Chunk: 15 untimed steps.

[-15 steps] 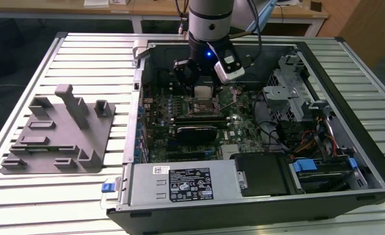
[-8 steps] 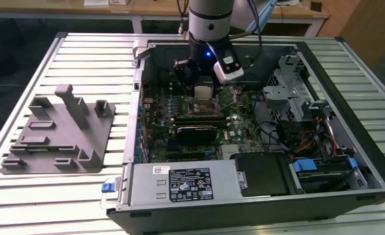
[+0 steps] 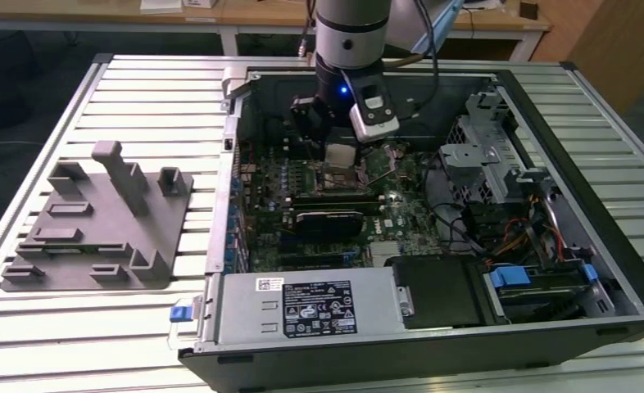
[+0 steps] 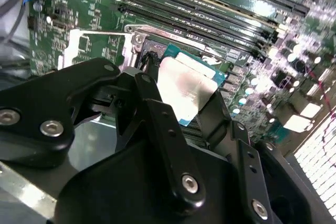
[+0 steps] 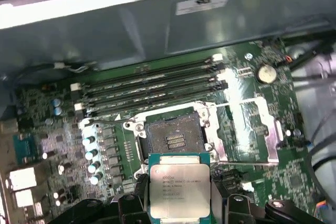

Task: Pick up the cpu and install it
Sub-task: 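Place the cpu into insertion slot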

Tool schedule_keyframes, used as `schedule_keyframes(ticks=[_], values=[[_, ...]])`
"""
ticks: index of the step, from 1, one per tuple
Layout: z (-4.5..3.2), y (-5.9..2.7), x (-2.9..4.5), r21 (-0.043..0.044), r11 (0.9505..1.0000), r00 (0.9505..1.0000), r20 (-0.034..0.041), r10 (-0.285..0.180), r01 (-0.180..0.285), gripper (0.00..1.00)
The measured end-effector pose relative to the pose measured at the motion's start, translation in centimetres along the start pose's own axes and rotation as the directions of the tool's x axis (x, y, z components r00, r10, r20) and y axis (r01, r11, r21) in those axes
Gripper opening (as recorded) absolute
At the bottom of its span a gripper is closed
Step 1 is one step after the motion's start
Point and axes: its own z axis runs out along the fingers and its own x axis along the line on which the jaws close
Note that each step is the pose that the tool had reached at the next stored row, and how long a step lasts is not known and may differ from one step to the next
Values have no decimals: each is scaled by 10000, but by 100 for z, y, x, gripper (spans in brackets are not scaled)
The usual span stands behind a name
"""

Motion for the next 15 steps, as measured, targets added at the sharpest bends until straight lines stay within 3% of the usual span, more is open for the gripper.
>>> schedule_keyframes(ticks=[8,12,15], values=[[0,0,0,38,9935,9935,45,1140,-1140,55],[0,0,0,51,9860,9860,67,1663,-1664,55],[0,0,0,61,9771,9771,86,2125,-2125,55]])
